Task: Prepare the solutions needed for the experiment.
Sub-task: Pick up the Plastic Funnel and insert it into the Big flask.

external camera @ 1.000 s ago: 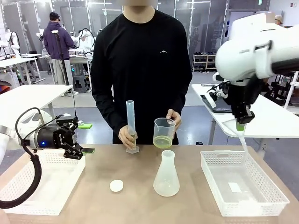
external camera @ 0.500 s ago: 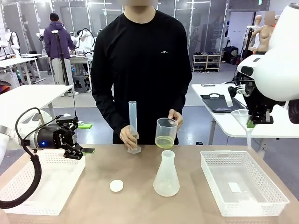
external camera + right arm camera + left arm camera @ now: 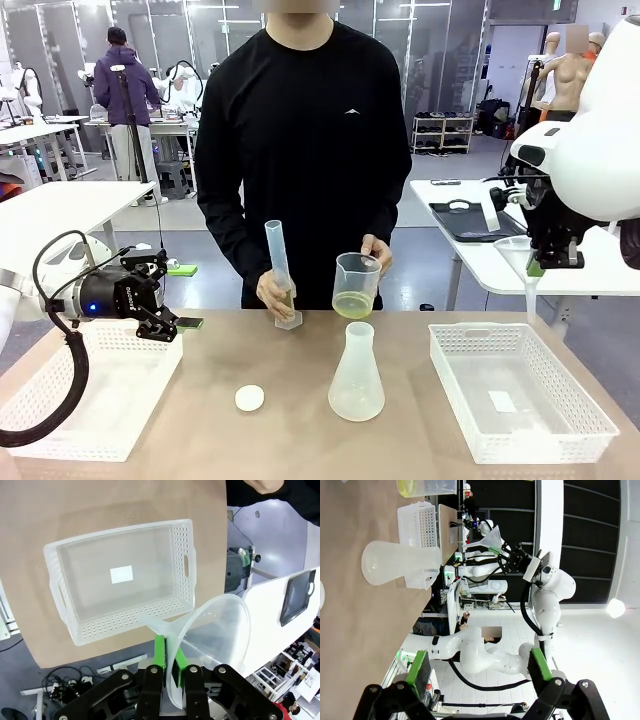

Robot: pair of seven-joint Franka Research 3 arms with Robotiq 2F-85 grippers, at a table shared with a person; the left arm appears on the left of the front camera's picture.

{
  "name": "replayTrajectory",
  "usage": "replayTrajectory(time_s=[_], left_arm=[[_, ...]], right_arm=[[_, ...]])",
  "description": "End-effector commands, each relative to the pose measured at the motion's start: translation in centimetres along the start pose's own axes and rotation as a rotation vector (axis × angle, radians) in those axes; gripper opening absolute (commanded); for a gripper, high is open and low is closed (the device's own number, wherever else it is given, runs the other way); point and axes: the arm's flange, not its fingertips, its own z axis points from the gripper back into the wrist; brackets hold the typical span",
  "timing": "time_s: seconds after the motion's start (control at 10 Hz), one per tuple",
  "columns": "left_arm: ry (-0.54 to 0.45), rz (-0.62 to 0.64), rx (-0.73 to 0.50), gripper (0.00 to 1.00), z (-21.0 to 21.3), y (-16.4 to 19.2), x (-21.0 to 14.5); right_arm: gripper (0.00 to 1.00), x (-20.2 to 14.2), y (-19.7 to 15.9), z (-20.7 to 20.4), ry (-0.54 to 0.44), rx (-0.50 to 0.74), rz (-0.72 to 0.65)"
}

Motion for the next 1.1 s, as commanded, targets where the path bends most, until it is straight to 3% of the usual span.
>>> replayTrajectory(time_s=[0.0,0.3,0.4,0.6,1.0], left_arm=[[0.005,0.005,-0.006,1.00,0.0,-0.2,0.0],[0.005,0.005,-0.006,1.00,0.0,-0.2,0.0],[0.005,0.005,-0.006,1.00,0.0,-0.2,0.0],[0.005,0.005,-0.006,1.00,0.0,-0.2,0.0],[0.005,0.005,-0.006,1.00,0.0,-0.2,0.0]], right_arm=[[0.00,0.1,0.1,0.3,0.014,-0.002,-0.001],[0.00,0.1,0.1,0.3,0.014,-0.002,-0.001],[0.06,0.1,0.0,0.1,0.000,-0.001,0.004],[0.06,4.0,3.1,0.5,-0.085,-0.009,0.182],[0.06,8.4,7.8,3.3,-0.279,-0.052,0.375]])
